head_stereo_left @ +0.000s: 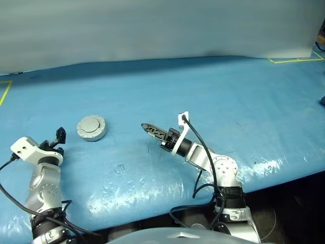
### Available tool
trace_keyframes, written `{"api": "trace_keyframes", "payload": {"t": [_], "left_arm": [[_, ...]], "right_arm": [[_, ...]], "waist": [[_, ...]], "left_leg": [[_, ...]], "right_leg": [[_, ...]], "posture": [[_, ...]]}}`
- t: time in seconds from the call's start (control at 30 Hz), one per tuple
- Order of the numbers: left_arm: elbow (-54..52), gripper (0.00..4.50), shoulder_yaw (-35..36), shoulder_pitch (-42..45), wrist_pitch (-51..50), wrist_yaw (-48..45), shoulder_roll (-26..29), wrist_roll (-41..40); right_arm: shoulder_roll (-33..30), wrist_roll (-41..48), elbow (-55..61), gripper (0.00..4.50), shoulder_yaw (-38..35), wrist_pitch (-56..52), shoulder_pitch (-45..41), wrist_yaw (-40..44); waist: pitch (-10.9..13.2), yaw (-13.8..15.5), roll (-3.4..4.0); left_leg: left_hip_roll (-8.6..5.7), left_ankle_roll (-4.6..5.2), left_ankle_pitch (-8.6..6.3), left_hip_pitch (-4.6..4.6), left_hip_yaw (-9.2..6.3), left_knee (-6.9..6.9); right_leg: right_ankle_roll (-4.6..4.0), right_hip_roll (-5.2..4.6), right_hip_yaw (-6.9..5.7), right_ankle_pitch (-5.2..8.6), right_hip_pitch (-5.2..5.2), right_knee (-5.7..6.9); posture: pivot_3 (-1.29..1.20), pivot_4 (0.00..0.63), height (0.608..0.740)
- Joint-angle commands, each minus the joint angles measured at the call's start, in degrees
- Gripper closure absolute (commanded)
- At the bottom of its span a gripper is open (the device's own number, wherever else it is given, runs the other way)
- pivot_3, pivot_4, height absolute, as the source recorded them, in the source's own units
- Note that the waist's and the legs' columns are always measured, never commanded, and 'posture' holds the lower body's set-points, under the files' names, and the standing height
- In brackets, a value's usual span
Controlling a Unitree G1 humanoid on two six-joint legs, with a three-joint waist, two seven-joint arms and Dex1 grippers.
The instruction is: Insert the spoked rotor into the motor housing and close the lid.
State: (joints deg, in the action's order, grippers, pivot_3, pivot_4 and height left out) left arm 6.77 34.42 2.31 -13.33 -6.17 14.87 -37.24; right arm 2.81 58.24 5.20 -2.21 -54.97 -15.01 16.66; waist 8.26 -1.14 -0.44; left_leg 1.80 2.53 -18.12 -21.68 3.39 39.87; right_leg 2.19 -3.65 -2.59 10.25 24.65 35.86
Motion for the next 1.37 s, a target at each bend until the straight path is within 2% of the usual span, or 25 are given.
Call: {"api": "trace_keyframes", "payload": {"t": [0.03,0.1,0.13,0.2,0.27,0.4,0.43,0.53,0.63,0.7,0.83,1.37], "left_arm": [[-8.4,0.04,-2.2,-2.6,1.7,-4.9,0.8,0.4],[-12.7,0.04,-4.4,-4.4,3.0,-7.4,0.6,1.2],[-16.5,0.04,-7.0,-5.5,4.5,-7.8,0.1,3.5],[-22.7,0.04,-12.4,-6.8,7.6,-5.7,-1.7,10.0],[-26.8,0.04,-15.8,-7.6,7.2,-2.9,-4.5,12.3],[-30.5,0.04,-25.2,-11.9,7.2,4.7,-10.2,24.4],[-30.9,0.04,-27.1,-13.3,7.8,6.2,-11.2,27.5],[-31.5,0.04,-31.4,-17.9,9.2,8.8,-14.6,31.8],[-31.1,0.04,-30.1,-21.0,7.4,11.7,-19.0,29.6],[-30.3,0.04,-31.4,-23.7,10.5,9.9,-16.4,33.3],[-30.5,0.04,-32.2,-25.4,13.2,7.3,-13.9,34.5],[-28.7,0.04,-31.4,-21.1,15.7,5.7,-14.1,33.6]], "right_arm": [[-1.6,-4.2,4.8,0.95,2.3,4.0,-0.4,2.0],[-3.0,-8.4,6.9,0.95,4.1,7.7,0.3,2.6],[-4.5,-16.2,8.8,0.95,6.6,13.7,1.1,0.3],[-8.3,-29.5,11.9,0.95,11.9,23.0,2.5,-2.6],[-9.9,-36.0,13.1,0.95,14.6,27.2,3.9,-4.4],[-13.4,-56.6,13.0,0.95,18.6,36.7,7.9,-16.1],[-13.3,-58.2,12.9,0.95,18.6,38.1,9.3,-17.3],[-11.6,-61.4,13.7,0.95,16.5,39.7,14.7,-21.8],[-12.4,-66.4,14.7,0.95,15.9,42.5,18.5,-23.8],[-11.4,-65.3,15.8,0.95,13.5,41.6,21.6,-24.1],[-11.1,-64.8,16.9,0.95,12.3,41.0,25.0,-22.0],[-7.3,-68.4,14.3,0.95,13.4,42.6,21.2,-21.1]], "waist": [[0.0,0.2,-0.02],[0.0,0.4,-0.03],[0.0,0.5,-0.03],[0.0,0.6,-0.02],[0.0,0.6,-0.05],[0.0,0.3,-0.06],[0.0,0.3,-0.07],[0.0,0.5,-0.11],[0.0,0.5,-0.17],[0.0,0.5,-0.18],[0.1,0.5,-0.23],[0.1,0.5,-0.26]], "left_leg": [[-0.02,0.02,-0.01,-0.02,0.03,0.0],[-0.09,-0.03,0.01,-0.05,0.05,0.01],[-0.1,-0.1,0.05,-0.06,0.05,0.0],[-0.16,-0.12,0.06,-0.07,0.06,0.0],[-0.25,-0.13,0.06,-0.07,0.06,0.0],[-0.33,-0.21,0.1,0.02,0.23,0.0],[-0.33,-0.23,0.11,0.03,0.23,-0.03],[-0.2,-0.34,0.16,0.02,0.21,-0.08],[-0.07,-0.18,0.07,0.01,0.15,-0.13],[0.07,-0.15,0.06,-0.02,0.13,-0.14],[0.22,-0.12,0.04,-0.03,0.14,-0.14],[0.22,-0.02,-0.02,-0.21,0.2,-0.14]], "right_leg": [[0.01,-0.03,0.01,0.0,0.0,-0.03],[0.0,-0.1,0.02,0.02,0.02,-0.06],[-0.03,-0.12,0.02,0.04,0.01,-0.09],[-0.16,-0.12,0.02,0.13,0.02,-0.11],[-0.12,-0.21,0.04,0.19,0.01,-0.09],[-0.11,-0.06,0.18,0.19,0.0,-0.08],[-0.12,-0.05,0.19,0.2,0.02,-0.08],[-0.22,0.09,0.17,0.28,0.06,-0.05],[-0.06,0.13,0.13,0.55,0.12,-0.01],[-0.04,0.12,0.13,0.56,0.19,0.04],[-0.06,0.12,0.13,0.57,0.24,0.06],[-0.41,0.14,0.15,0.42,0.39,0.04]], "posture": [[0.0,0.15,0.74],[0.0,0.15,0.74],[0.0,0.15,0.74],[0.0,0.15,0.74],[0.0,0.15,0.74],[0.0,0.15,0.74],[0.0,0.15,0.74],[0.0,0.15,0.74],[0.0,0.15,0.74],[0.0,0.15,0.74],[0.0,0.15,0.74],[0.0,0.15,0.74]]}}
